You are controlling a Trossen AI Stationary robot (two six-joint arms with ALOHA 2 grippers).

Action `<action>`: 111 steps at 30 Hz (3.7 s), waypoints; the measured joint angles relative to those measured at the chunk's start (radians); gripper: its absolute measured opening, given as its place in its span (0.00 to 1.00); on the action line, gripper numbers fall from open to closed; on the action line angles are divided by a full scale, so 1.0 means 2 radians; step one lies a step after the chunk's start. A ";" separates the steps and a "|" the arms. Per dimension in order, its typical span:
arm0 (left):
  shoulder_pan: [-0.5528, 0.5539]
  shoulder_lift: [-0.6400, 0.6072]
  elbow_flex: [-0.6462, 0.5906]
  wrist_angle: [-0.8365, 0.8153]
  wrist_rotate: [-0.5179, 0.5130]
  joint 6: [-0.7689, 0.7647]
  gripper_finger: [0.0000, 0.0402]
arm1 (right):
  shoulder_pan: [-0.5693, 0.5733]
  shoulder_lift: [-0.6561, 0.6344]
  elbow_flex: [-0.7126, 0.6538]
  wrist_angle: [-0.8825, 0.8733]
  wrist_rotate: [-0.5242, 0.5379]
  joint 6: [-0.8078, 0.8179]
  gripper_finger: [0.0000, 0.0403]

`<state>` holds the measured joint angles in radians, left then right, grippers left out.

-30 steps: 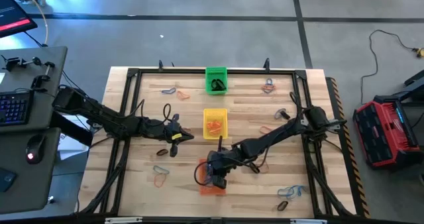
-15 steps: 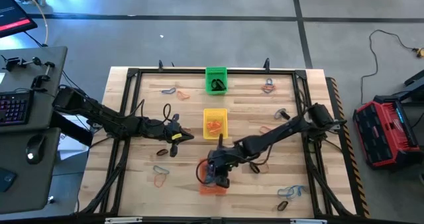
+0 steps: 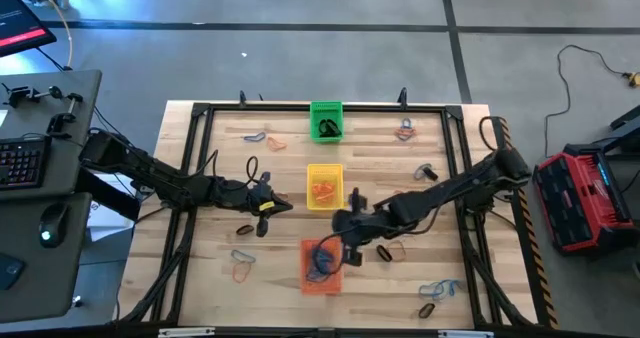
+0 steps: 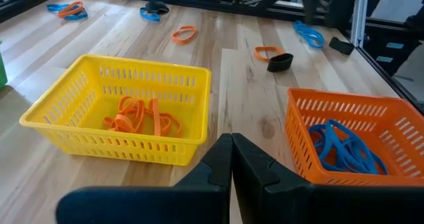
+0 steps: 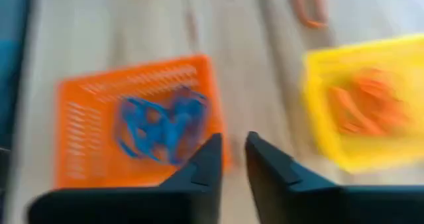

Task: Sort rubber bands into baskets
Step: Put the orange rubber band into the yellow bin

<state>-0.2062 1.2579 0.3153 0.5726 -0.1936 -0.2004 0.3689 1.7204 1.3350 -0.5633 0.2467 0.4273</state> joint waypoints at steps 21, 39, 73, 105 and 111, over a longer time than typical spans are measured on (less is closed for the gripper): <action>0.000 0.000 0.000 0.000 0.000 -0.004 0.00 | -0.099 -0.034 -0.063 -0.285 0.130 0.136 0.01; 0.000 0.000 0.000 0.001 0.000 -0.004 0.00 | -0.303 -0.201 -0.331 0.024 0.105 0.109 0.00; 0.002 0.000 0.000 0.001 -0.026 -0.002 0.00 | -0.536 -0.186 -0.340 0.107 0.025 0.010 0.30; 0.002 0.000 0.000 -0.001 -0.026 -0.003 0.00 | -0.544 -0.052 -0.327 0.261 0.072 -0.057 0.31; 0.002 0.000 0.000 -0.001 -0.026 -0.003 0.00 | -0.561 -0.052 -0.327 0.265 0.034 -0.056 0.31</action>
<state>-0.2025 1.2582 0.3153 0.5697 -0.2459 -0.2063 -0.7531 1.6169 0.6807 -0.0327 0.3153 0.3149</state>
